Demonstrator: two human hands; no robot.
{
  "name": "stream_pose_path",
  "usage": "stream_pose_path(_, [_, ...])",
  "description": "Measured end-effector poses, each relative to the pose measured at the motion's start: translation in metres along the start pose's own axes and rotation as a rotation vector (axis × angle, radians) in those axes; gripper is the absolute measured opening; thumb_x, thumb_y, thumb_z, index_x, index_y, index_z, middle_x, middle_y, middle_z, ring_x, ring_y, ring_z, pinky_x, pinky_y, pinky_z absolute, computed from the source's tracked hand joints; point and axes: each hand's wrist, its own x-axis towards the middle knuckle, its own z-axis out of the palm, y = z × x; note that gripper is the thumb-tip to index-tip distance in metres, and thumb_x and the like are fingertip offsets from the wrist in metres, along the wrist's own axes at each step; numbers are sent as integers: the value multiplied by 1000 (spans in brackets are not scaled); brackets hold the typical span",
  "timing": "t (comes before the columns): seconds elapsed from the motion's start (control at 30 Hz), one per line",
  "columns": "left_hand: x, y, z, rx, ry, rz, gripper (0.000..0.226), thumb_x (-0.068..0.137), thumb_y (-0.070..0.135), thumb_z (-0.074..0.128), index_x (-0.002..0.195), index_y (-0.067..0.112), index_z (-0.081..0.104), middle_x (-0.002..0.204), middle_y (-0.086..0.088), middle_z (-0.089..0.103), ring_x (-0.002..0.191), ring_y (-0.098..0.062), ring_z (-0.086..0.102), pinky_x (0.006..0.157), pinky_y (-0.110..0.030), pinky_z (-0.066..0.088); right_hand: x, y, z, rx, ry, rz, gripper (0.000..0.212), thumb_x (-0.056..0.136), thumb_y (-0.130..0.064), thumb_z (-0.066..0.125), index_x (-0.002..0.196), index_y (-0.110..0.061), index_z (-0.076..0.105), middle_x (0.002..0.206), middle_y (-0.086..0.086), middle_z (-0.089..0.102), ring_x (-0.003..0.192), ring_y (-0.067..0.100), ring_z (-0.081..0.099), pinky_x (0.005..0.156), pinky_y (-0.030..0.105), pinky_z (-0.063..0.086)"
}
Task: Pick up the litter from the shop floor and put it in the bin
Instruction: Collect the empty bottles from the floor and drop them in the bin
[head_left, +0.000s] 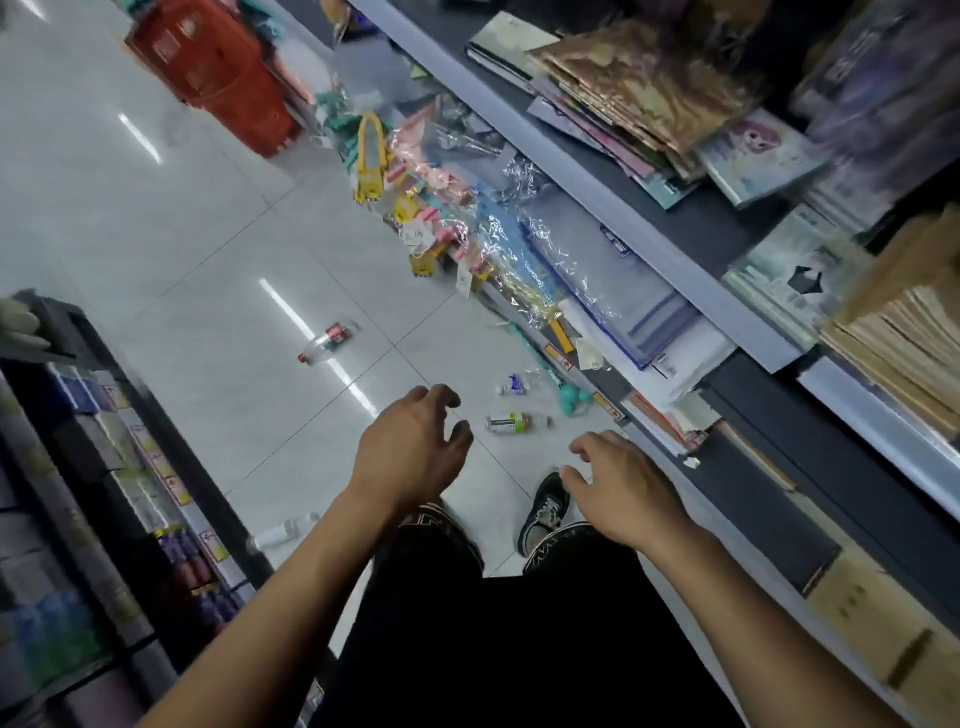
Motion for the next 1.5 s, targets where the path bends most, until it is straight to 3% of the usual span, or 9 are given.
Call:
stream_pose_path(0.2, [61,-26,-16,74,-117,167,36,94,42,55,126,27,60,113,7,64,96,-17,63,74,-32,53,28,-35,18,67,54,137,40,95,-46,51,127,-23,56,125,-1,58,114,21,55,89,36,49])
stream_pose_path(0.43, [135,-57,-29,212,-287,513,37,94,44,54,126,26,59,113,3,66,99,-20,65,75,-34,55,50,-85,57,217,154,416,33,94,-46,51,119,-26,57,118,-2,58,117,21,54,89,36,48])
stream_pose_path(0.67, [194,-61,6,321,-352,717,35,94,41,57,125,24,60,111,1,68,95,-20,66,74,-36,58,86,-93,110,414,184,558,39,91,-42,54,125,-24,58,122,-2,60,118,22,55,95,36,49])
stream_pose_path(0.83, [245,-75,108,317,-403,669,30,91,35,61,119,24,62,107,2,67,96,-19,65,76,-33,54,157,-41,188,585,160,657,42,90,-45,53,124,-23,59,123,4,63,116,25,59,94,38,50])
stream_pose_path(1.07, [327,-120,321,405,-440,773,31,90,32,60,119,21,60,109,-1,65,96,-22,64,73,-29,45,301,46,334,673,193,698,44,97,-41,51,134,-17,51,126,7,63,117,25,59,90,30,38])
stream_pose_path(1.33, [452,-196,534,526,-363,857,35,85,26,62,119,16,60,112,-10,60,101,-32,61,79,-40,51,462,139,500,766,296,836,51,97,-44,51,137,-14,40,131,16,58,121,35,56,97,43,48])
stream_pose_path(1.5, [518,-218,627,649,-273,970,50,85,31,66,129,11,53,121,-19,50,107,-39,53,68,-42,47,544,161,570,785,473,908,76,91,-52,61,145,-12,27,127,19,56,112,34,60,85,36,49])
